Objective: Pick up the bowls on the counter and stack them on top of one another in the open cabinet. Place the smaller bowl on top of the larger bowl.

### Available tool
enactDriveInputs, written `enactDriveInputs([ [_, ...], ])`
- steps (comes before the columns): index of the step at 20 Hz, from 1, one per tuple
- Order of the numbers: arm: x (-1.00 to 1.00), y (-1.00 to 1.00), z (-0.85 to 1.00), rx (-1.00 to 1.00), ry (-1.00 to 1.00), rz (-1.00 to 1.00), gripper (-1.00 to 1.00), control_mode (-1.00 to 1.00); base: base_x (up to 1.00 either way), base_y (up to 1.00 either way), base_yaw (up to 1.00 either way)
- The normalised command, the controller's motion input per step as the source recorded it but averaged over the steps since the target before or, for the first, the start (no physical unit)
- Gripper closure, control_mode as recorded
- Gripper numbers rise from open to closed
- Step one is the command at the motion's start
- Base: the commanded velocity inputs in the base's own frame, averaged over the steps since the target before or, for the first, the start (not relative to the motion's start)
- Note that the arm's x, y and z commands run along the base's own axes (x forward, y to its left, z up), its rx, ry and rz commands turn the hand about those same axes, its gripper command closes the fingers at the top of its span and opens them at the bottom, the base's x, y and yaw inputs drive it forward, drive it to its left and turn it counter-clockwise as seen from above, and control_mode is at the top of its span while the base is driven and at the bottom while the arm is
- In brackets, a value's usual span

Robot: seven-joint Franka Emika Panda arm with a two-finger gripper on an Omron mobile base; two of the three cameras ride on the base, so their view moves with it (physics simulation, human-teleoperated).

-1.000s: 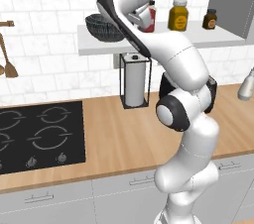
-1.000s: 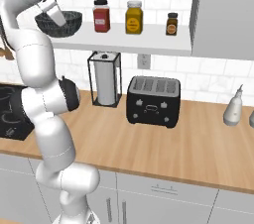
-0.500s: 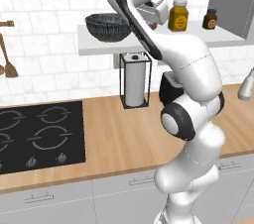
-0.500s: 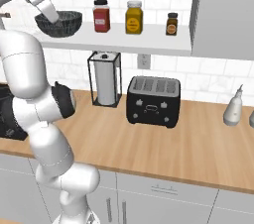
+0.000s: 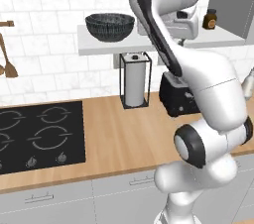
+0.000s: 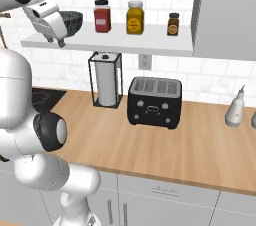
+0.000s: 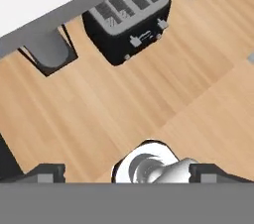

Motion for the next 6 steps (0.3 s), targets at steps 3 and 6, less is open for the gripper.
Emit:
enactDriveInputs([
  [3, -0.74, -0.35, -1.00, 0.00, 0.04, 0.41, -1.00, -1.00, 0.00, 0.00, 0.00],
  [6, -0.68, -0.23, -1.00, 0.00, 0.00, 0.37, -1.00, -1.00, 0.00, 0.00, 0.00],
])
